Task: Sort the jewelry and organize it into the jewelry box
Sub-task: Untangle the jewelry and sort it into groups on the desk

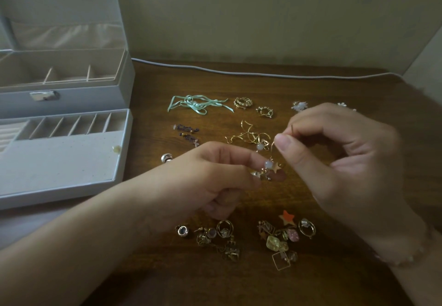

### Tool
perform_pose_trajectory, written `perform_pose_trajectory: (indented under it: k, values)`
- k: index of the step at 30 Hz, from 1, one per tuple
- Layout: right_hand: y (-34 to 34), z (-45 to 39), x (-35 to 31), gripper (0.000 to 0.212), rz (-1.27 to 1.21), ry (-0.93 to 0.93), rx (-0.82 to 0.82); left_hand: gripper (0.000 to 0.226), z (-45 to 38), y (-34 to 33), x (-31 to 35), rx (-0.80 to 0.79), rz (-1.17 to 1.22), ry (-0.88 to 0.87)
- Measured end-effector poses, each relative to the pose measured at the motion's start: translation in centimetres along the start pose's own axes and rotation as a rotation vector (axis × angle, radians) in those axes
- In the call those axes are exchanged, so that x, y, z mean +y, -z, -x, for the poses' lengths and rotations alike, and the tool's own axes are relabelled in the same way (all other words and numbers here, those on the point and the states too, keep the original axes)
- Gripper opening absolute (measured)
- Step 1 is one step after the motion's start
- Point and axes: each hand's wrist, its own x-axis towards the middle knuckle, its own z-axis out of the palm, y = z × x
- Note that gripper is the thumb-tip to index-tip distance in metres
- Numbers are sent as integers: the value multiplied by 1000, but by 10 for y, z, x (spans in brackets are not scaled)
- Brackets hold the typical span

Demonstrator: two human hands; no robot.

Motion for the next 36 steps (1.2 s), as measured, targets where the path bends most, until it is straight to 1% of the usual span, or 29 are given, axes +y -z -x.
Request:
perform_pose_trajectory:
  k: [3,7,11,14,17,19,23,25,27,29,30,32,33,34,36]
  values:
    - [2,0,2,14,41,22,15,21,-1,1,-1,25,15,5]
    - [4,0,5,16,62,34,42,23,-1,4,-2,34,-25,-6]
    - [7,-1,6,16,54,16,34,18,-1,7,-1,31,10,-2]
    - [11,-2,6,15,12,17,-6,12,1,10,0,-52,95,-22]
    - [11,-2,6,15,-20,5,-13,21,3,12,2,-102,133,-15]
    - [10,-2,7,14,-30,4,-26,24,3,12,2,-96,149,-8]
    - [13,-3,9,14,-64,38,-71,15,2,14,1,-43,171,-36]
    - [15,-4,9,19,-91,47,-110,8,1,14,2,19,109,-67]
    - [16,-4,11,28,-109,-3,-84,10,1,14,4,112,-32,-113]
    - [14,-6,12,34,-86,-90,-23,18,3,13,5,195,-298,-179]
    - [13,-6,13,33,-64,-114,-22,20,5,12,5,226,-455,-215]
    - [10,-6,10,25,-86,-128,-106,14,8,8,4,254,-689,-279]
    - [10,-5,7,20,-127,-129,-172,13,9,6,4,248,-740,-294]
    - [9,-4,4,18,-157,-121,-232,12,9,4,4,232,-752,-301]
    - [9,-3,0,16,-182,-107,-293,13,9,5,4,207,-745,-298]
